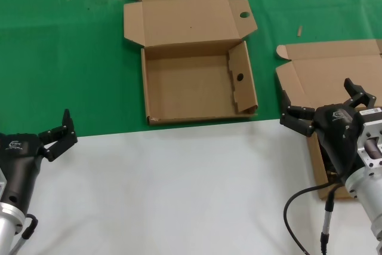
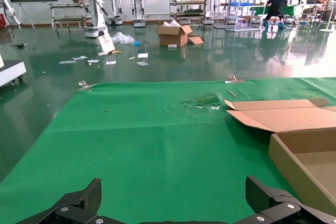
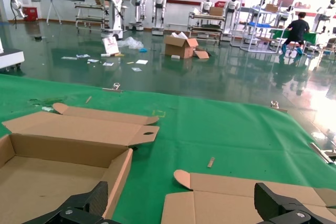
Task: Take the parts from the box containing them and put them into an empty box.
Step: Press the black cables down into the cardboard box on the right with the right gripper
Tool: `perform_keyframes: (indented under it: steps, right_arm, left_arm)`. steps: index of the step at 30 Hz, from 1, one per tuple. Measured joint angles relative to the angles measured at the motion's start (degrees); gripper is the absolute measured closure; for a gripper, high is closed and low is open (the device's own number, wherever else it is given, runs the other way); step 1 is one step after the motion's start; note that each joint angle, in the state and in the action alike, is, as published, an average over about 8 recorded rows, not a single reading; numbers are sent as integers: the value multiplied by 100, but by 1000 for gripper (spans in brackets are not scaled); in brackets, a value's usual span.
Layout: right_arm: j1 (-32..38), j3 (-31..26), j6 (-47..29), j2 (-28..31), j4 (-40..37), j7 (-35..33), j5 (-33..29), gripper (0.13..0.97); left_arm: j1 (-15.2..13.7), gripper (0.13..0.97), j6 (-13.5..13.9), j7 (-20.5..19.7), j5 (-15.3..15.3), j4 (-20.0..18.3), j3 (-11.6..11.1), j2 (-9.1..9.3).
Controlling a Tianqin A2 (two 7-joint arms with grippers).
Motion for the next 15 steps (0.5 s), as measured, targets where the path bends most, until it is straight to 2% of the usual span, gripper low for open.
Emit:
perform_keyframes:
  steps: [15]
  right_arm:
    - [3,-1,2,-3,-4,-5,-5,129]
  left_arm:
    - [0,132,0,0,0,0,0,0]
